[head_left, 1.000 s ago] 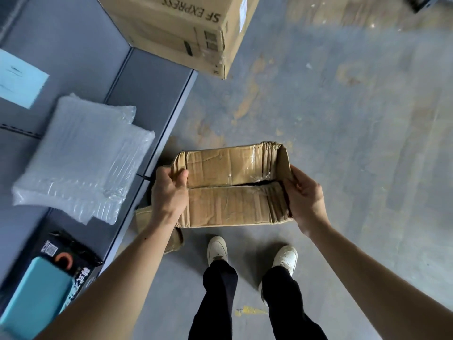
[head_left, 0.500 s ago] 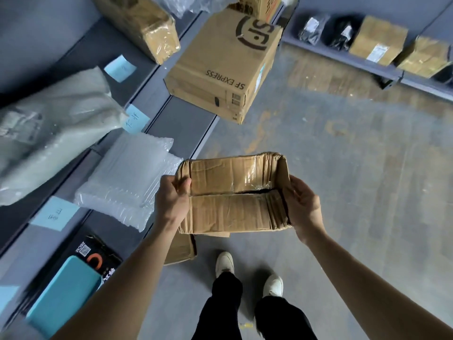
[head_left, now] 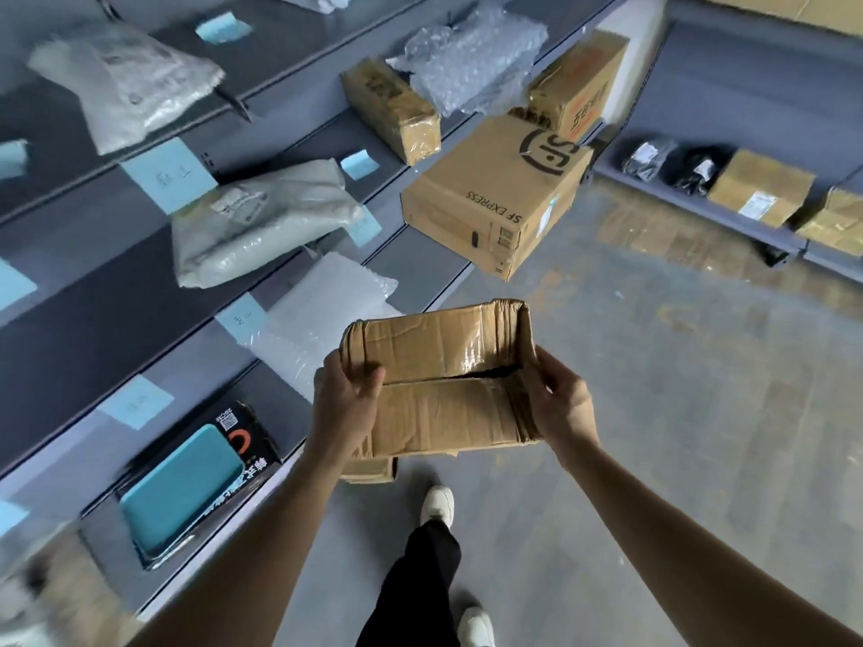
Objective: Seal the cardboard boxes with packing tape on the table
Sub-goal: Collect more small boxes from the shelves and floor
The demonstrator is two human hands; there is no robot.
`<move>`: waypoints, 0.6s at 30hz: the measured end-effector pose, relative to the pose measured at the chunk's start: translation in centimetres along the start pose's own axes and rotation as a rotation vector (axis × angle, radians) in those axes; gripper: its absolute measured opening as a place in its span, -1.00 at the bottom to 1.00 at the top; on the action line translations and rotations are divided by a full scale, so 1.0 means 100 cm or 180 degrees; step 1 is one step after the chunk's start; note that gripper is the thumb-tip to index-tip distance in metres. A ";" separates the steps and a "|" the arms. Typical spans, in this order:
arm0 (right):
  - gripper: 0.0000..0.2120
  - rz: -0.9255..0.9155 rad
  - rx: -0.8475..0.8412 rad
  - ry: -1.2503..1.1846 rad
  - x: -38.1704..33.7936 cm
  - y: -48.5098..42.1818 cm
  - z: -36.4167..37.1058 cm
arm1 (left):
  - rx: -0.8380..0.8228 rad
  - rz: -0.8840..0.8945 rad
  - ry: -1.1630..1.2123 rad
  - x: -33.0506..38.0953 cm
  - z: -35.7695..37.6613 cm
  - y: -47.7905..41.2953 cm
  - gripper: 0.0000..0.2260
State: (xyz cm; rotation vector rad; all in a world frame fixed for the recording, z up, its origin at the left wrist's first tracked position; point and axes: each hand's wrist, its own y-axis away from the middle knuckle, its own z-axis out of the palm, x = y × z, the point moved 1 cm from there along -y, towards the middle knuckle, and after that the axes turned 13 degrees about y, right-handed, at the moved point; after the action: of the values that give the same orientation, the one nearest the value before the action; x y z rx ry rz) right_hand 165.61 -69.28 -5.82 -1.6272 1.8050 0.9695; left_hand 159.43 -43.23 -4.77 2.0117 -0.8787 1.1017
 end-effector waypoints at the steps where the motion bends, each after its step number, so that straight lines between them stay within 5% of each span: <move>1: -0.74 -0.0064 -0.0066 -0.0008 -0.002 0.013 0.000 | 0.0002 -0.0048 0.0019 0.000 -0.009 0.019 -0.47; 18: -0.71 -0.0709 -0.1110 -0.0156 -0.054 0.193 0.081 | 0.1215 -0.0597 0.0139 -0.085 -0.175 0.222 -0.48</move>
State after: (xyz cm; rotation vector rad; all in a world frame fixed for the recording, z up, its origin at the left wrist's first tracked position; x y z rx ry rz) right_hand 146.71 -59.19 -3.38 -1.9438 1.4411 1.2576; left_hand 130.61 -39.37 0.25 2.3116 -0.4686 1.2719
